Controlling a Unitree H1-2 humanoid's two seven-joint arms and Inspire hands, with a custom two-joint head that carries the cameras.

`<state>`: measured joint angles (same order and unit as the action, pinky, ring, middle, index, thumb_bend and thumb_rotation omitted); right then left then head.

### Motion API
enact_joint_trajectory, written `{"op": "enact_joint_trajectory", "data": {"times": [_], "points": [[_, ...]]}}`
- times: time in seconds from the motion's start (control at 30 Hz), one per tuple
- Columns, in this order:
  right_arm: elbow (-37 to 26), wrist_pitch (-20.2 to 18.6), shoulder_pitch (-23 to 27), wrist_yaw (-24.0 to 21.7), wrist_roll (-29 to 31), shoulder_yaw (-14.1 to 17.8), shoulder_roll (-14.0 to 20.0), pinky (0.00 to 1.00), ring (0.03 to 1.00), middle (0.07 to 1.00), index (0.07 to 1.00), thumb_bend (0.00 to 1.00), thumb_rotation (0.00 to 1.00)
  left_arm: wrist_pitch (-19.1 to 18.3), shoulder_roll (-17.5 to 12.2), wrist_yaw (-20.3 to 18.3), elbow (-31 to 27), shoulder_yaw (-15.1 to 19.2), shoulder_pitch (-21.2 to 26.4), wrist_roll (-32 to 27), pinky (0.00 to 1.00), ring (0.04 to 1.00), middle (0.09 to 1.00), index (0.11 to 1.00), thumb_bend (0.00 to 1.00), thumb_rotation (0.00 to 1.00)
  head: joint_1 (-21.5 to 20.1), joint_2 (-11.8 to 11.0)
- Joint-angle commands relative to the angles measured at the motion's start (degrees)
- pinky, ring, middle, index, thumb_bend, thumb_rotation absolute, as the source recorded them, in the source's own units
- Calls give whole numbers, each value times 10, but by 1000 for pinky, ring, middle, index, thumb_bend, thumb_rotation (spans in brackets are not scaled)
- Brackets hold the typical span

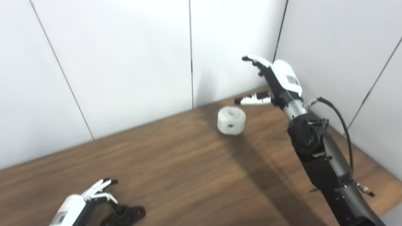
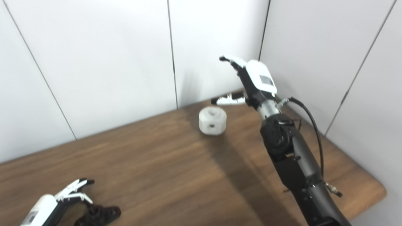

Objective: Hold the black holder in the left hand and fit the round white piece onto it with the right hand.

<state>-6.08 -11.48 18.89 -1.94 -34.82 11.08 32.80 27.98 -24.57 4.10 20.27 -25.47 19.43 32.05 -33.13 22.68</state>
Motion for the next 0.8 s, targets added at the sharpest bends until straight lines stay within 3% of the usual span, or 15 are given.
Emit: {"op": "enact_joint_trajectory", "data": {"times": [0.0,0.1,0.27,0.43,0.57,0.63,0.77], "points": [[0,3,24,-2,23,9,21,719,914,971,906,761,587,-11,-5,-4,40,-3,-28,5,862,944,895,483,521,45,3,1],[23,16,22,3,44,6,22,729,909,963,911,755,689,-11,-4,-5,37,-1,-31,5,861,946,897,483,521,45,3,1],[50,-4,24,-35,70,-13,34,788,957,993,946,846,650,-11,-6,-4,33,-3,-34,4,858,947,901,483,520,46,7,3],[82,6,31,-80,121,-24,48,835,979,1000,959,900,665,-11,-11,-4,31,-2,-35,-1,871,943,899,483,521,47,9,6],[99,-6,40,-119,147,-41,61,881,987,1000,964,950,669,-11,-14,6,30,-7,-33,3,867,934,891,483,521,47,12,8],[105,-15,44,-132,155,-50,66,944,998,1000,966,972,640,-11,-16,12,30,-12,-31,5,835,925,886,483,521,47,13,10],[117,-31,49,-145,145,-71,73,913,1000,1000,966,1000,649,-11,-17,13,32,-18,-28,-5,843,925,884,483,521,47,14,12]]}}
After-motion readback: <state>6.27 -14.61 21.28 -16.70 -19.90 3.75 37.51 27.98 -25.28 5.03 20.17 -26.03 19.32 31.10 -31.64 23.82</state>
